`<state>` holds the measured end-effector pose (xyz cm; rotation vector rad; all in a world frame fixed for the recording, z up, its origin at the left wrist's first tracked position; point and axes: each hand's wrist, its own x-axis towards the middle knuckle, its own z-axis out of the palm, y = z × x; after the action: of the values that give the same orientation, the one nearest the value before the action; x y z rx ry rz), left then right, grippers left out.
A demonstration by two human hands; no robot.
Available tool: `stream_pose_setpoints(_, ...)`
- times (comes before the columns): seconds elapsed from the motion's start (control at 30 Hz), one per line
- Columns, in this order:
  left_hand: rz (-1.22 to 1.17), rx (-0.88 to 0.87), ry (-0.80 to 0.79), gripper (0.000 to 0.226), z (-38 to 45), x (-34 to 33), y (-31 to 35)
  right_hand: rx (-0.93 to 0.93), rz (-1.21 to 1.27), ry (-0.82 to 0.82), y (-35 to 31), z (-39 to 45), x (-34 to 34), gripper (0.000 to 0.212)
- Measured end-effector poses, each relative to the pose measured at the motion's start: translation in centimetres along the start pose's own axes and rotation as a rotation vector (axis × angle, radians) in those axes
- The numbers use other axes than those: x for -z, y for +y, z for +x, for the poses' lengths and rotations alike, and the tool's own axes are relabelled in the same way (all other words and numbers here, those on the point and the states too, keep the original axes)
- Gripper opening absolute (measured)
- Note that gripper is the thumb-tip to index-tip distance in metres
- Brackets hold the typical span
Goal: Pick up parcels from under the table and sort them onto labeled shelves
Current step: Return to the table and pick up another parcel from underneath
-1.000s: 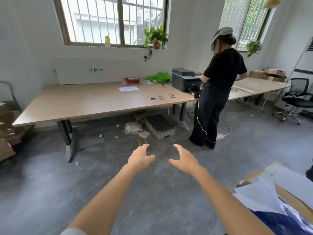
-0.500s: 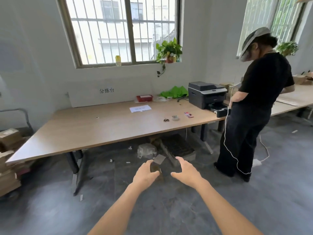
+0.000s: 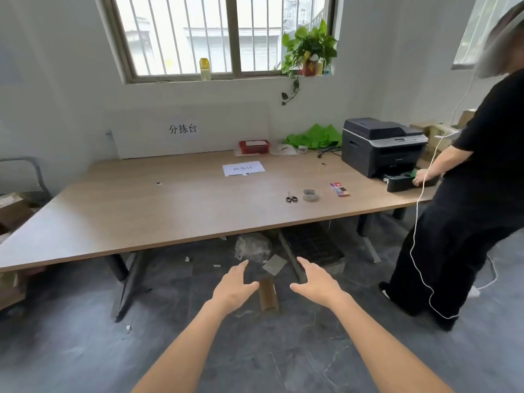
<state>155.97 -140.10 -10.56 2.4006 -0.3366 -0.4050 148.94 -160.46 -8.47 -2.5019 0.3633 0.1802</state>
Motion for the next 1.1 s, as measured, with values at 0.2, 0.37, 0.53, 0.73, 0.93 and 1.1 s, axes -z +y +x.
stream_pose_setpoints(0.2,-0.061,0.033,-0.044,0.068,14.6,-0.4,-2.0,-0.034,-0.016,-0.056,1.1,14.7,-0.6,0.080)
stream_pose_setpoints(0.37,-0.088,0.084,-0.089,0.068,26.5,-1.0,-3.7,-0.122,0.042,-0.149,2.1,26.8,-1.4,0.078)
stream_pose_setpoints(0.53,-0.078,0.141,-0.093,0.069,35.9,-4.2,-7.5,-0.097,0.024,-0.195,4.9,37.2,-5.3,0.075)
stream_pose_setpoints(0.73,-0.084,0.165,-0.071,0.065,48.0,-15.7,-17.1,-0.103,0.002,-0.239,14.1,49.6,-17.4,0.076)
stream_pose_setpoints(0.93,-0.159,0.173,-0.035,0.070,59.4,-33.1,-31.2,-0.078,0.091,-0.232,25.6,60.7,-34.1,0.079)
stream_pose_setpoints(1.1,-0.038,0.188,-0.125,0.078,66.5,-45.9,-42.2,-0.087,0.211,-0.234,34.6,68.1,-46.9,0.077)
